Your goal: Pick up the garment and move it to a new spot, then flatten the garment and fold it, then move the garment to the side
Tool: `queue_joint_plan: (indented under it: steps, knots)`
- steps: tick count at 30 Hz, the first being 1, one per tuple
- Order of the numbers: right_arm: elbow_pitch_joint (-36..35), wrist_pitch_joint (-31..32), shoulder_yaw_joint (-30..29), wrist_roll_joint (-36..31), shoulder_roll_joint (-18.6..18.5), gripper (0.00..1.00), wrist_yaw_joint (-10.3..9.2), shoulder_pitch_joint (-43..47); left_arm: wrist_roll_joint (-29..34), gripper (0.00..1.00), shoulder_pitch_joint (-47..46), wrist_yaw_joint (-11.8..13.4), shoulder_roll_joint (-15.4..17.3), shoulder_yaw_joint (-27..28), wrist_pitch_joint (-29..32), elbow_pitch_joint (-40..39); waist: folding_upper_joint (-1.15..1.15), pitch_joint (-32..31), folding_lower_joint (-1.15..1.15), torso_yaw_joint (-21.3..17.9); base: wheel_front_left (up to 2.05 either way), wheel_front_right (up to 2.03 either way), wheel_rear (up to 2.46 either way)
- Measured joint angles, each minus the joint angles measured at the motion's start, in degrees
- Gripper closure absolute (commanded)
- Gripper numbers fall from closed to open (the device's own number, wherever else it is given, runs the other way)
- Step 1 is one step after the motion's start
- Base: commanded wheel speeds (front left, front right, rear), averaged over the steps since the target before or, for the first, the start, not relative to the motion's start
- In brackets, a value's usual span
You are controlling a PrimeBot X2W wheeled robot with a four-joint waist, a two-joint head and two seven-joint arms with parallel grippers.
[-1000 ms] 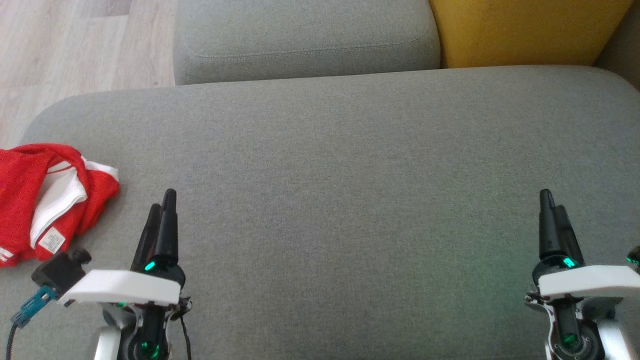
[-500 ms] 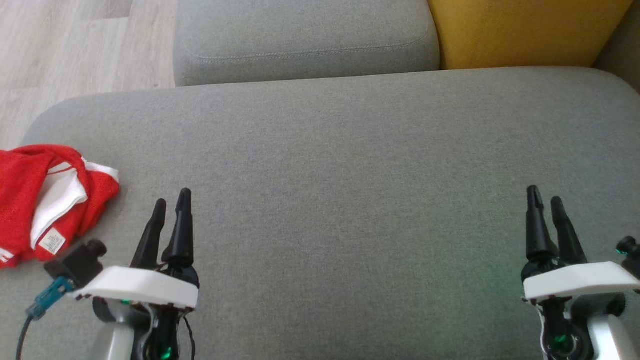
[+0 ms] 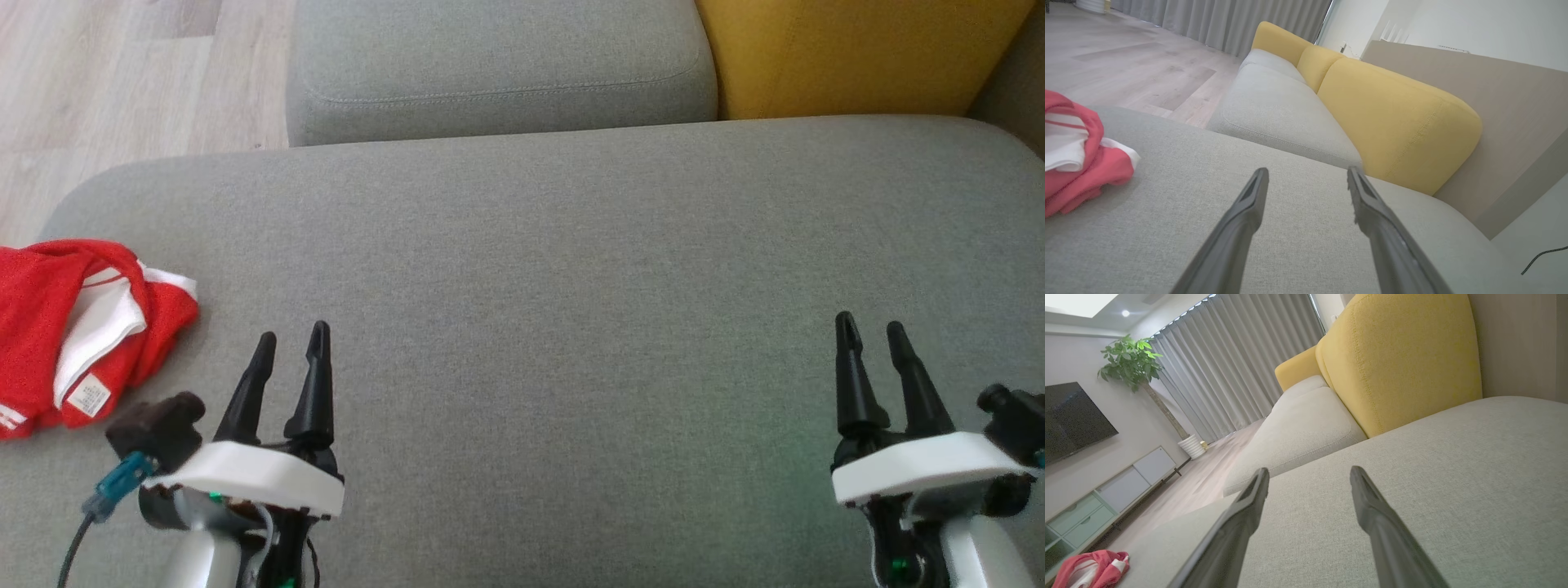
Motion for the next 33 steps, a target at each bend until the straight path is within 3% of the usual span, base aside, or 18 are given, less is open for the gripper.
queue_joint_plan:
  steps: [33]
  knots:
    - [1.21,-2.38,1.05,-22.95,0.33,0.00,0.01,2.09,20.25,0.00,2.17,4.53,1.65,-5.06,-5.57,3.64,0.00,-0.60,0.00,0.32,0.00,0.00,0.00]
